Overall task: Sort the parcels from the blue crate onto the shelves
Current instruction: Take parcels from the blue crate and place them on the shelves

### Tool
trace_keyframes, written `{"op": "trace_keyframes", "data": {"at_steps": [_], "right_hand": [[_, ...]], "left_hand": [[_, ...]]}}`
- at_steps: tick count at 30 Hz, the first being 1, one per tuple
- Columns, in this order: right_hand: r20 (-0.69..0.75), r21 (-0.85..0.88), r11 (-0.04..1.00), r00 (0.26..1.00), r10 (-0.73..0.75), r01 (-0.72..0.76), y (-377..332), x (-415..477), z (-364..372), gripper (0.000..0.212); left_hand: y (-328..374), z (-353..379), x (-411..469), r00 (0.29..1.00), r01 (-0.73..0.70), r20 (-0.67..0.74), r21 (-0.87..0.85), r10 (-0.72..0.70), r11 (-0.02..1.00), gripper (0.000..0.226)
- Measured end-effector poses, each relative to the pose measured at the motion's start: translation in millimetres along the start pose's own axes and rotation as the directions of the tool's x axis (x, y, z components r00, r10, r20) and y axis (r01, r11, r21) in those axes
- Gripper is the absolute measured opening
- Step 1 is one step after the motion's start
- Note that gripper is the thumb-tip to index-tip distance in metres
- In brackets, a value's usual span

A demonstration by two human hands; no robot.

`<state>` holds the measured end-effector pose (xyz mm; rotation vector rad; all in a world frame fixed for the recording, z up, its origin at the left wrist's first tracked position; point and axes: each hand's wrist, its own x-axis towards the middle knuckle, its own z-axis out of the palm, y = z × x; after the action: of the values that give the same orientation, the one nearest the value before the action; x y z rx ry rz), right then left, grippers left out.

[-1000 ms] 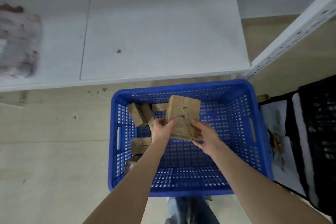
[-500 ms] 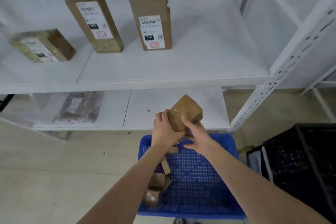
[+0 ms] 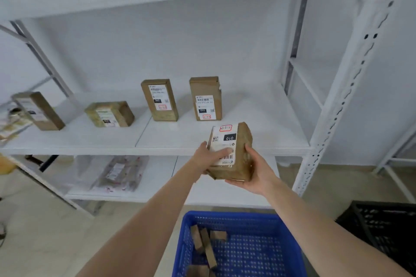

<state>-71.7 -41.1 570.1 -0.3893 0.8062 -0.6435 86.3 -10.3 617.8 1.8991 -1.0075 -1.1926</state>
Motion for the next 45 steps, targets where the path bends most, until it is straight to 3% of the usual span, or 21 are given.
{"op": "trace_keyframes", "data": {"at_steps": [3, 6, 8, 9, 11, 14, 15, 17, 19, 22, 25, 28, 33, 36, 39, 42, 45], "right_hand": [[0.036, -0.039, 0.997, 0.998, -0.057, 0.059, -10, -13, 15, 0.053], [-0.021, -0.197, 0.970, 0.989, -0.147, 0.140, -21, -18, 17, 0.055], [-0.025, -0.364, 0.918, 0.984, -0.178, 0.157, -28, -23, 18, 0.076], [-0.019, -0.422, 0.894, 0.984, -0.176, 0.152, -28, -25, 20, 0.082], [-0.032, -0.468, 0.872, 0.984, -0.176, 0.141, -28, -30, 27, 0.073], [-0.114, -0.301, 0.940, 0.973, -0.201, 0.159, -22, -28, 32, 0.052], [-0.140, -0.186, 0.966, 0.968, -0.209, 0.182, -20, -27, 34, 0.050], [-0.153, 0.011, 0.976, 0.965, -0.215, 0.219, -18, -26, 37, 0.047], [-0.098, 0.086, 0.975, 0.976, -0.197, 0.205, -18, -29, 40, 0.051], [-0.015, -0.033, 0.987, 0.988, -0.155, 0.154, -18, -32, 44, 0.060], [-0.105, -0.035, 0.971, 0.965, -0.239, 0.237, -31, -34, 37, 0.067], [-0.139, -0.068, 0.940, 0.930, -0.341, 0.334, -61, -40, 30, 0.094], [0.059, -0.119, 0.922, 0.930, -0.363, 0.367, -98, -61, 61, 0.027], [0.070, -0.094, 0.918, 0.922, -0.381, 0.386, -106, -66, 77, 0.020], [0.068, -0.020, 0.924, 0.922, -0.380, 0.382, -104, -64, 85, 0.018], [0.063, 0.112, 0.926, 0.928, -0.368, 0.360, -92, -61, 90, 0.019], [0.075, 0.126, 0.935, 0.936, -0.343, 0.333, -82, -57, 87, 0.020]], "left_hand": [[11, -9, -16, 0.994, -0.040, 0.097, -0.107, 0.050, 0.993, 0.030], [19, -19, -22, 0.984, -0.137, 0.094, -0.150, 0.152, 0.979, 0.022], [22, -21, -22, 0.977, -0.180, 0.094, -0.110, 0.191, 0.977, 0.033], [24, -20, -21, 0.975, -0.200, 0.091, -0.059, 0.204, 0.978, 0.049], [29, -12, -17, 0.971, -0.236, 0.068, 0.083, 0.231, 0.968, 0.092], [40, 4, -15, 0.953, -0.237, -0.107, 0.312, 0.282, 0.920, 0.116], [42, 7, -16, 0.940, -0.239, -0.173, 0.278, 0.293, 0.930, 0.114], [42, 9, -18, 0.944, -0.216, -0.251, 0.028, 0.216, 0.976, 0.098], [39, 10, -24, 0.987, -0.122, -0.126, -0.186, 0.099, 0.975, 0.071], [41, 6, -24, 0.993, -0.117, -0.010, -0.294, 0.119, 0.948, 0.045], [57, -15, -19, 0.982, -0.186, -0.032, -0.323, 0.185, 0.928, 0.049], [82, -46, -18, 0.979, -0.198, -0.004, -0.301, 0.206, 0.933, 0.047], [129, -74, -24, 0.967, -0.253, -0.010, -0.173, 0.255, 0.952, 0.040], [145, -77, -27, 0.947, -0.321, -0.074, -0.191, 0.312, 0.928, 0.051], [146, -72, -28, 0.949, -0.309, -0.156, -0.299, 0.273, 0.903, 0.080], [134, -59, -31, 0.973, -0.229, -0.070, -0.398, 0.220, 0.888, 0.059], [118, -49, -32, 0.973, -0.197, 0.032, -0.393, 0.228, 0.898, 0.063]]}}
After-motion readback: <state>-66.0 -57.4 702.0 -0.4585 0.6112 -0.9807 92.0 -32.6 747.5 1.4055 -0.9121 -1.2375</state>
